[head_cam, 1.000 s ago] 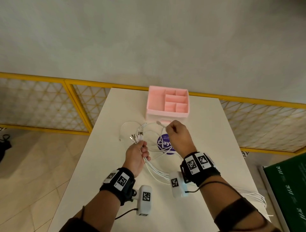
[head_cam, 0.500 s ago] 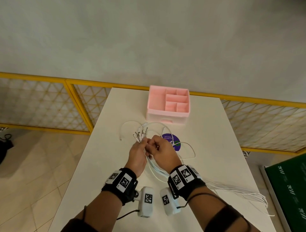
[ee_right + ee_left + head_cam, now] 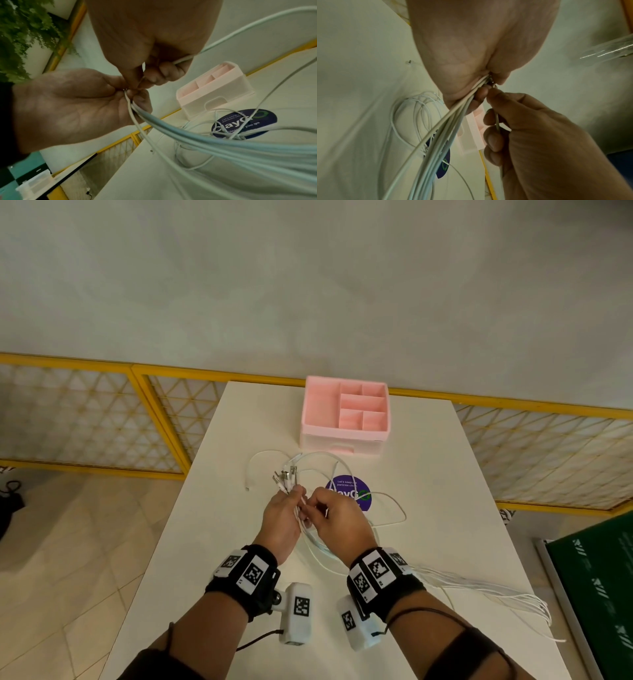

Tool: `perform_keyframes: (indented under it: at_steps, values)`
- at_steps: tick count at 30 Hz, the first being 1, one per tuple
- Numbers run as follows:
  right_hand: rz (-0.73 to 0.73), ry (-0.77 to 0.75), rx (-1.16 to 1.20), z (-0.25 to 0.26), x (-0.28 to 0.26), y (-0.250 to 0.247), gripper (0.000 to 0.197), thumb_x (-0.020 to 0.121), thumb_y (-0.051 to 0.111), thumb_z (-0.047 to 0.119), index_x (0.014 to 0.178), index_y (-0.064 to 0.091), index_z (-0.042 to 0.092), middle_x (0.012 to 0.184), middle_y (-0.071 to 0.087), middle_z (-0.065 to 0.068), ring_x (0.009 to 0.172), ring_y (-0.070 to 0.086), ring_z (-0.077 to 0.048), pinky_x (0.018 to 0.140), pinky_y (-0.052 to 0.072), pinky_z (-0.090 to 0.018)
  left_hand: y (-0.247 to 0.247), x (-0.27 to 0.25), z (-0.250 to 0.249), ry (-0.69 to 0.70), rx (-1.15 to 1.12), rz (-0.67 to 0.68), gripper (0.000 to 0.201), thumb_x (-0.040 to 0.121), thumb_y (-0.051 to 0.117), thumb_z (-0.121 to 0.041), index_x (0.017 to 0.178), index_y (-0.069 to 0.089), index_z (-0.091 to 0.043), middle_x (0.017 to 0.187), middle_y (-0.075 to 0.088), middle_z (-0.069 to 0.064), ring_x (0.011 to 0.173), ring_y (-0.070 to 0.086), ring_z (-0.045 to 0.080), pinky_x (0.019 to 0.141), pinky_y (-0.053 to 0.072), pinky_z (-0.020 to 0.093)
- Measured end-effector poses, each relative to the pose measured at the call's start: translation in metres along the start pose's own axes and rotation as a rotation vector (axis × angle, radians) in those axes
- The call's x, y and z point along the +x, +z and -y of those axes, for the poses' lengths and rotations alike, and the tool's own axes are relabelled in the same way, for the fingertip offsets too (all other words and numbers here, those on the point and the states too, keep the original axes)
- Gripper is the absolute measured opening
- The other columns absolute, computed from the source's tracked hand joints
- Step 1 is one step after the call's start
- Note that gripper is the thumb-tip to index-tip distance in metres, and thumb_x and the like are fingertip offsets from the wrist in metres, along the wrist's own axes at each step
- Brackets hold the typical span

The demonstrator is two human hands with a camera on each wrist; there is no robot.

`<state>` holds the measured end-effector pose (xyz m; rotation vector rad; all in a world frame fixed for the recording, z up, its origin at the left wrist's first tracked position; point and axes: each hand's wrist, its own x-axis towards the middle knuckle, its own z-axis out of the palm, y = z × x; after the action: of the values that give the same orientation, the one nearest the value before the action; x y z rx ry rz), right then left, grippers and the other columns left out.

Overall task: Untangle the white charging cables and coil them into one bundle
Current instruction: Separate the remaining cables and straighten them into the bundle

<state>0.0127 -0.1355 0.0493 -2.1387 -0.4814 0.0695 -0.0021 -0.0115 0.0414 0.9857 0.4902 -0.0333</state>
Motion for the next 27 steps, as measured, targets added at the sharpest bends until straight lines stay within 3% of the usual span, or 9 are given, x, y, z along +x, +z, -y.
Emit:
perform_keyframes:
  at_steps: [3,6,9,12,15,17,20,23,27]
  values:
    - [-0.006,-0.027,0.028,0.000,0.000,-0.004,0.011,0.093,0.065,0.022,0.084,0.067,0.017,0.067,0.067,0.007,0.055,0.054,-0.005,0.057,0.042,-0.018,0.002,-0.002,-0.002,-0.004,-0.046,-0.016,0.023,0.104,0.046,-0.012,0.082,0.053,-0.007,0.072,0.049,0.010,0.060,0.046,0.019,0.056,0.038,0.031]
    - [0.054,0.025,0.099,-0.009,-0.005,-0.006,0.007,0.096,0.061,0.027,0.100,0.065,0.022,0.069,0.065,0.007,0.056,0.052,-0.005,0.062,0.047,-0.026,0.007,-0.003,-0.010,-0.003,-0.136,-0.038,0.023,0.105,0.044,-0.015,0.083,0.052,-0.011,0.069,0.052,0.005,0.061,0.051,0.019,0.059,0.039,0.031]
    - [0.045,0.147,0.033,-0.038,-0.012,-0.017,0.018,0.101,0.052,0.032,0.096,0.066,0.020,0.069,0.062,0.009,0.067,0.059,-0.012,0.071,0.051,-0.037,0.005,-0.001,-0.020,0.023,-0.214,-0.057,0.026,0.107,0.040,-0.019,0.082,0.047,-0.013,0.060,0.045,0.001,0.056,0.052,0.019,0.060,0.041,0.032]
    - [0.004,0.365,-0.356,-0.072,-0.017,-0.037,0.021,0.098,0.050,0.037,0.099,0.065,0.022,0.095,0.069,-0.003,0.093,0.064,-0.028,0.082,0.050,-0.039,0.002,0.001,-0.025,0.032,-0.242,-0.029,0.030,0.107,0.039,-0.023,0.079,0.045,-0.015,0.054,0.034,-0.004,0.045,0.035,0.014,0.057,0.044,0.034]
    - [0.130,0.686,-0.628,-0.095,-0.024,-0.052,0.044,0.086,0.065,0.044,0.123,0.053,0.024,0.128,0.049,-0.005,0.119,0.048,-0.029,0.096,0.043,-0.042,0.004,-0.004,-0.024,0.039,-0.178,0.017,0.031,0.107,0.037,-0.023,0.078,0.044,-0.016,0.054,0.031,-0.006,0.043,0.028,0.011,0.046,0.038,0.028]
    - [0.175,0.881,-0.486,-0.107,-0.023,-0.056,0.063,0.081,0.074,0.034,0.132,0.044,0.014,0.131,0.046,-0.011,0.121,0.049,-0.032,0.094,0.044,-0.039,0.007,-0.005,-0.021,0.033,-0.145,0.038,0.031,0.107,0.037,-0.023,0.077,0.043,-0.017,0.054,0.031,-0.006,0.042,0.026,0.009,0.044,0.031,0.025]
    - [0.019,1.014,0.085,-0.116,-0.017,-0.057,0.017,0.082,0.070,0.002,0.095,0.059,-0.002,0.080,0.065,-0.014,0.070,0.064,-0.025,0.067,0.051,-0.032,0.009,-0.006,-0.018,0.015,-0.129,0.040,0.032,0.107,0.038,-0.023,0.076,0.043,-0.018,0.054,0.029,-0.007,0.041,0.025,0.008,0.042,0.026,0.022]
    - [-0.313,0.920,0.772,-0.089,0.000,-0.061,0.014,0.093,0.055,-0.001,0.082,0.063,-0.003,0.056,0.053,-0.009,0.042,0.045,-0.016,0.040,0.040,-0.023,0.008,-0.006,-0.016,0.000,-0.106,0.026,0.032,0.107,0.038,-0.022,0.075,0.043,-0.018,0.054,0.030,-0.006,0.040,0.026,0.008,0.042,0.027,0.021]
    - [-0.347,0.601,1.084,-0.020,0.026,-0.081,0.022,0.100,0.048,0.014,0.109,0.066,0.005,0.061,0.040,-0.001,0.049,0.033,-0.014,0.048,0.022,-0.027,0.009,-0.007,-0.011,-0.045,-0.065,0.004,0.032,0.108,0.040,-0.023,0.077,0.046,-0.018,0.056,0.035,-0.004,0.042,0.030,0.009,0.043,0.030,0.022]
